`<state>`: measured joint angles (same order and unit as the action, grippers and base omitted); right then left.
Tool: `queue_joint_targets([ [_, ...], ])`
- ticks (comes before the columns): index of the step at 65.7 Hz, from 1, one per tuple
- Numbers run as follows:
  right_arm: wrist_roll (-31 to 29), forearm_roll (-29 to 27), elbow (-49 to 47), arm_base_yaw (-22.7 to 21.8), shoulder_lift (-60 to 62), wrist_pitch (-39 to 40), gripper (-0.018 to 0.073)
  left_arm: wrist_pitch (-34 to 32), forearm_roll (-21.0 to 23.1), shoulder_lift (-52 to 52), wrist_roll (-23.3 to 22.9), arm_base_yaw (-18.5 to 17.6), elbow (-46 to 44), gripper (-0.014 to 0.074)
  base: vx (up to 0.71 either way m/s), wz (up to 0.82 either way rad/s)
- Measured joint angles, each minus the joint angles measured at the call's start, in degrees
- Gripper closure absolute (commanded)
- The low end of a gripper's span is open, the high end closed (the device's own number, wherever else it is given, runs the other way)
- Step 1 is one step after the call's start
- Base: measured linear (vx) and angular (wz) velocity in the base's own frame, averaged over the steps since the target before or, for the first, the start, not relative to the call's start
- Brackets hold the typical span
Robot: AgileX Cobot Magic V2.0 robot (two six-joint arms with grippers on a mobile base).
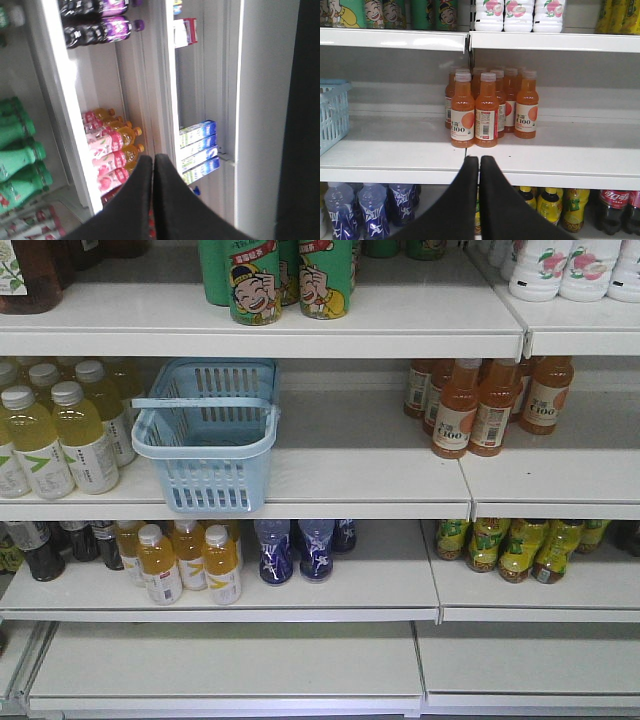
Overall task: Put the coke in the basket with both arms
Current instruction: 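Raise the left gripper toward the light-blue basket on the shelf, then grasp the basket rim with the left gripper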
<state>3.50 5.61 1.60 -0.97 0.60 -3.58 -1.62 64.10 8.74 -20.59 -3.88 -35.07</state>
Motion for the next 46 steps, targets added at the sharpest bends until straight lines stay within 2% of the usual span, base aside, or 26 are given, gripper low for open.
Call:
queue_joint_targets([
  [9,0.0,0.0,0.0,0.0,0.0,0.0,0.0564,2.1,0.22,12.44,7.71,0.0,-9.08,0.0602,0.0,0.0],
  [18,0.0,0.0,0.0,0.0,0.0,0.0,0.0564,7.04,0.22,26.05,15.7,0.0,-13.97,0.0602,0.0,0.0],
  [33,0.0,0.0,0.0,0.0,0.0,0.0,0.0564,13.38,1.49,45.19,19.29,0.0,-14.32,0.0602,0.0,0.0],
  [39,0.0,0.0,0.0,0.0,0.0,0.0,0.0564,14.14,6.28,50.78,23.35,0.0,-14.32,0.0602,0.0,0.0],
  [42,0.0,0.0,0.0,0.0,0.0,0.0,0.0564,14.52,10.21,53.35,26.48,0.0,-14.32,0.0602,0.0,0.0],
  [46,0.0,0.0,0.0,0.0,0.0,0.0,0.0564,15.93,17.89,56.99,32.59,0.0,-14.32,0.0602,0.0,0.0],
])
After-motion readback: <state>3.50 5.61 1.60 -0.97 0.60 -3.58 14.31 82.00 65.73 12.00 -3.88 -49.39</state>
